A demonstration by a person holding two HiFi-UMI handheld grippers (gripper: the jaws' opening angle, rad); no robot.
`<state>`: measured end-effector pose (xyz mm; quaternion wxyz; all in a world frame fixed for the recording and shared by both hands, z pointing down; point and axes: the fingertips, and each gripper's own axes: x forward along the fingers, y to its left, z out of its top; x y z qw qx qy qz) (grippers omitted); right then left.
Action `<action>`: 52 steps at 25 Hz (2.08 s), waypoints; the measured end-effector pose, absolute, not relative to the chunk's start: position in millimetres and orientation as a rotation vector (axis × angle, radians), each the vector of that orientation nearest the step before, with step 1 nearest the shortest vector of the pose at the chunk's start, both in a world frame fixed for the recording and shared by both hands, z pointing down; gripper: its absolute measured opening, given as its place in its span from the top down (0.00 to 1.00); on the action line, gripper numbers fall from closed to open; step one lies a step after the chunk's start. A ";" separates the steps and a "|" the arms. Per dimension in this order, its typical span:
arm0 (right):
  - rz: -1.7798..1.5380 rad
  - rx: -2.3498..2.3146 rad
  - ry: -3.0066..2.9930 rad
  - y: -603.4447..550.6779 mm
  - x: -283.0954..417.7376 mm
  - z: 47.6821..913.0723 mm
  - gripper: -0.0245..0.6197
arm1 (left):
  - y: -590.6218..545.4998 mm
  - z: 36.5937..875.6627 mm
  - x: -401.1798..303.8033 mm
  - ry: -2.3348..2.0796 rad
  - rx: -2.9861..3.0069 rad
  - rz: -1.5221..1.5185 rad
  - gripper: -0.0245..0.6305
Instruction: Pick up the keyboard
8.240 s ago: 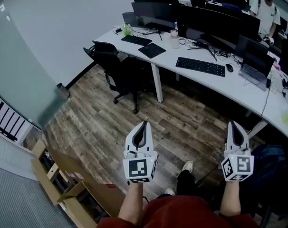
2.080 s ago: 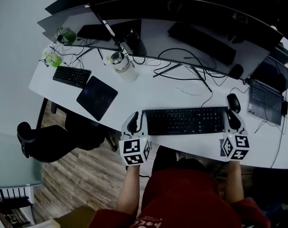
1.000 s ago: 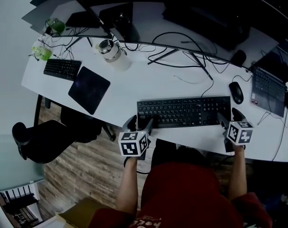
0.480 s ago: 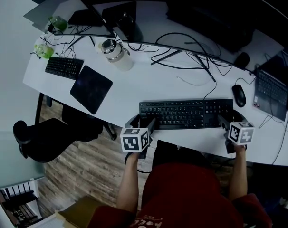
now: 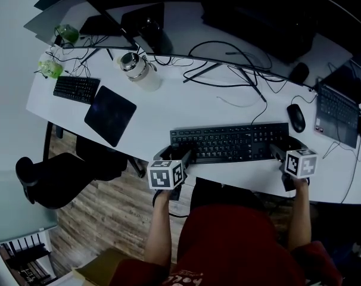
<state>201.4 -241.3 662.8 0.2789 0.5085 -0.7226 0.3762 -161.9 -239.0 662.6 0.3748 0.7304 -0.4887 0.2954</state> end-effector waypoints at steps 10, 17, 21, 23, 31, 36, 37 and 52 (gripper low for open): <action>1.044 1.337 -1.905 -242.0 199.7 659.4 0.42 | -239.1 664.5 -161.9 -1.219 1.847 0.746 0.49; 1.047 1.342 -1.896 -241.1 199.8 660.4 0.42 | -238.1 662.9 -161.9 -1.234 1.844 0.767 0.49; 1.037 1.344 -1.895 -239.4 199.1 658.1 0.42 | -237.3 660.9 -163.3 -1.252 1.842 0.776 0.49; 1.039 1.344 -1.899 -237.5 197.3 658.2 0.42 | -236.3 659.5 -165.3 -1.261 1.844 0.780 0.49; 1.019 1.368 -1.931 -236.6 194.3 650.5 0.42 | -238.8 642.2 -168.1 -1.318 1.889 0.775 0.49; 0.939 1.403 -1.994 -242.8 192.1 634.4 0.42 | -240.0 626.4 -170.5 -1.370 1.927 0.742 0.49; 0.932 1.410 -2.007 -243.7 191.0 630.3 0.42 | -240.6 622.2 -170.7 -1.382 1.938 0.734 0.49; 0.776 1.523 -2.158 -256.7 188.9 561.3 0.42 | -251.6 540.7 -172.3 -1.561 2.102 0.623 0.49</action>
